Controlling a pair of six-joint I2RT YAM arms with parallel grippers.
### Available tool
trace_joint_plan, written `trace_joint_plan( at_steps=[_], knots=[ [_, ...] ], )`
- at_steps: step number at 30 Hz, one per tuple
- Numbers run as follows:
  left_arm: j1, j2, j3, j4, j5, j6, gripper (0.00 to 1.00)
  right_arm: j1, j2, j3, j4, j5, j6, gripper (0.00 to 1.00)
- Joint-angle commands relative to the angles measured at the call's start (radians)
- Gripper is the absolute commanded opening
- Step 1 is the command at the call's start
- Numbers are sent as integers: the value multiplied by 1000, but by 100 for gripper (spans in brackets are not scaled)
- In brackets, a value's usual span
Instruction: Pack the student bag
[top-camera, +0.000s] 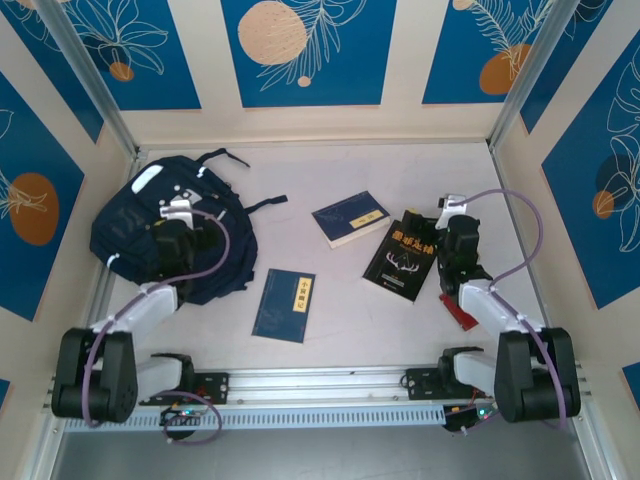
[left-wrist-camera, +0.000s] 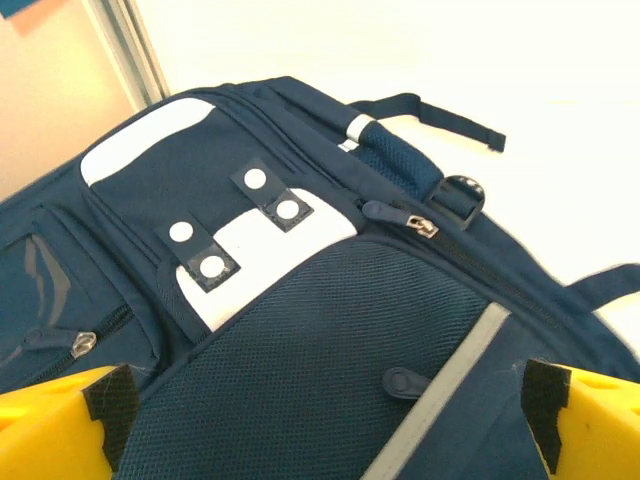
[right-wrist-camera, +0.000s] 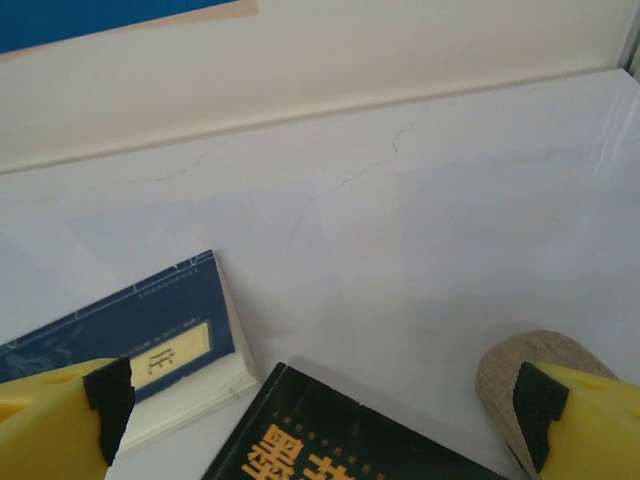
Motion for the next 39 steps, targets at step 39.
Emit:
trace_joint_plan(
  at_steps=[39],
  knots=[
    [-238,987,1086,-890,383,-569,72,148,371,558,-834,-343,367,92]
  ],
)
